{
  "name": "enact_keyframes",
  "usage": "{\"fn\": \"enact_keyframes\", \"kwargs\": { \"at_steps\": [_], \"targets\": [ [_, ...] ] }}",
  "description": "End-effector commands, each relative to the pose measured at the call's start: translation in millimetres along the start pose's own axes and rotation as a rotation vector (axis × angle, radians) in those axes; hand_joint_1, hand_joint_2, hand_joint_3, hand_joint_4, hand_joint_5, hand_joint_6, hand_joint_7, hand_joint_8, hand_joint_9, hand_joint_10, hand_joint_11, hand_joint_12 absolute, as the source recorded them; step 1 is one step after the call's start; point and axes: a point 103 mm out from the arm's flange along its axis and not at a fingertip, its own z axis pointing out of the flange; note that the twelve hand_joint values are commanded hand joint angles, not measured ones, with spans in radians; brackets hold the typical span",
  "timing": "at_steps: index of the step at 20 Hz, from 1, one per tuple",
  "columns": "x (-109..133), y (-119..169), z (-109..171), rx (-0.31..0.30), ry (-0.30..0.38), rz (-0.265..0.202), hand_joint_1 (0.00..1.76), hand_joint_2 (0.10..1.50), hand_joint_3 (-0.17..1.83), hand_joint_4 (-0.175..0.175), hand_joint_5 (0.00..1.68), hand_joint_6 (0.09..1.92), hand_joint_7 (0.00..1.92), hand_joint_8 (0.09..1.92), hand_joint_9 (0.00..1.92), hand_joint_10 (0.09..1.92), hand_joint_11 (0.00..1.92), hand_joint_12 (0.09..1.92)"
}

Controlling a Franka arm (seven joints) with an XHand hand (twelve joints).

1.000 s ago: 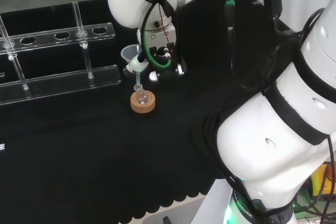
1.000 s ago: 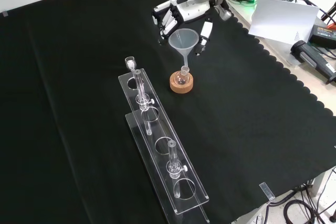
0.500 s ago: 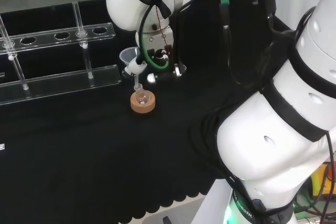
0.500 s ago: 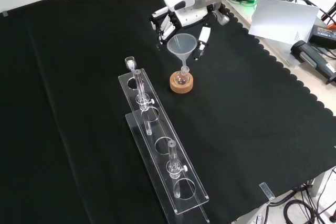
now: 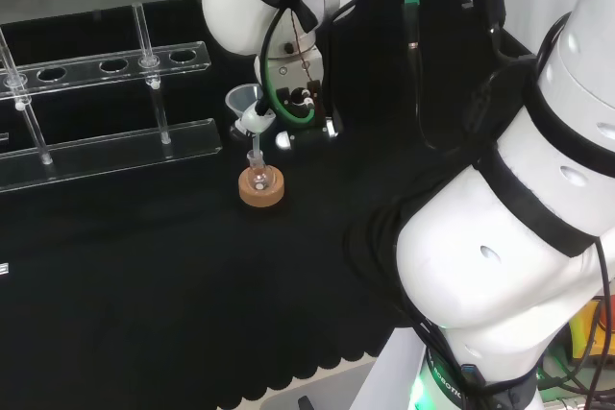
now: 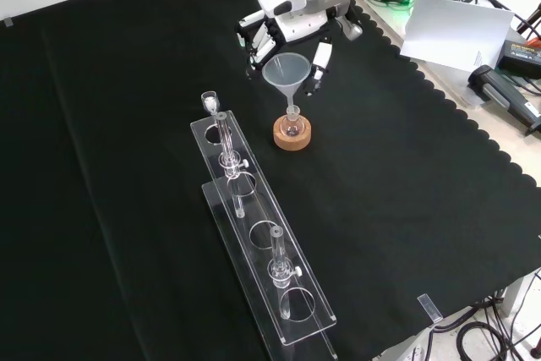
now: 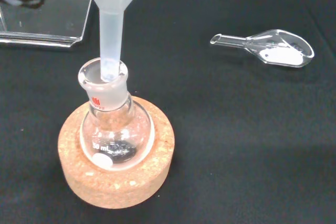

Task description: Place the funnel on the round-bottom flask.

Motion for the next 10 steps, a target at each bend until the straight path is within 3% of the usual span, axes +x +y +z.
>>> {"fn": "enact_keyframes", "kwargs": {
  "at_steps": [1,10],
  "targets": [
    [-2.1,2.2,1.5,0.002,-0.003,0.000,0.82,0.73,0.73,0.050,0.79,0.45,1.02,0.47,0.82,0.33,0.00,1.40],
    [4.4,2.7,17.3,0.021,-0.010,-0.003,0.82,0.73,0.73,0.052,0.79,0.46,1.02,0.47,0.82,0.33,0.00,1.40]
  ]
}}
